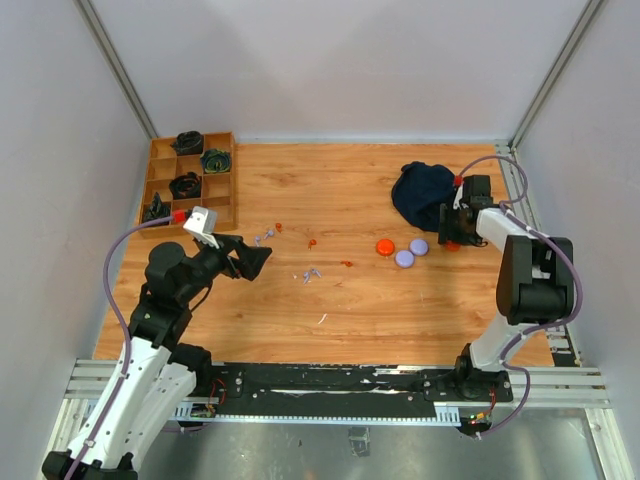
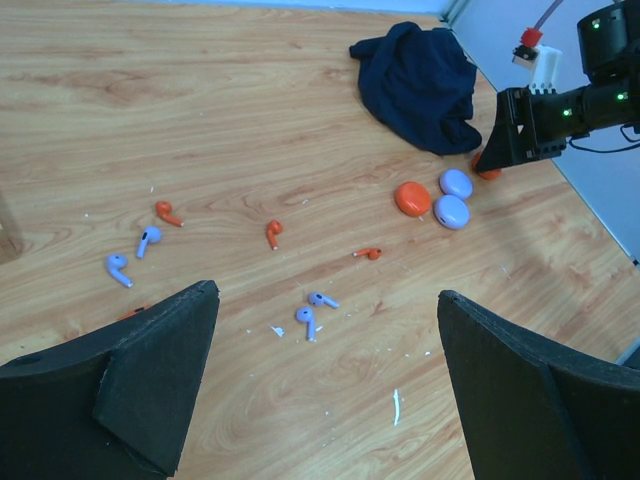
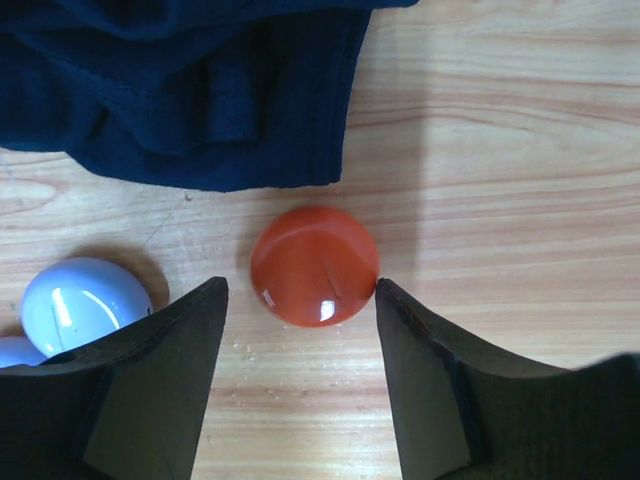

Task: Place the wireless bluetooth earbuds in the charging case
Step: Pick up the charging case at the center of the board.

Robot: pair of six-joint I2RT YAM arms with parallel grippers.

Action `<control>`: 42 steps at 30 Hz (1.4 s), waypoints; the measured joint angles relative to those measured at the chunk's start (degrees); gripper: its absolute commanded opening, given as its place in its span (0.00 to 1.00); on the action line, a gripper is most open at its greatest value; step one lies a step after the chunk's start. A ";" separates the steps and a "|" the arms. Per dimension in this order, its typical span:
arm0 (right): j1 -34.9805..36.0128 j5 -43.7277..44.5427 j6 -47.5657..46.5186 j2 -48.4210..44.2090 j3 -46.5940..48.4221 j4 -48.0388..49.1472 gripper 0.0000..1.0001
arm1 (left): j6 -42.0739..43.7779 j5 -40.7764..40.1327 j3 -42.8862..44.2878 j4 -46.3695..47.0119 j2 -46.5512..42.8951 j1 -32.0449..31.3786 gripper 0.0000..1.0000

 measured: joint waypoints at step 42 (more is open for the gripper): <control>28.30 -3.69 -10.34 -16.50 -6.14 1.81 0.46 | -9.49 11.34 0.26 5.20 12.41 0.00 0.93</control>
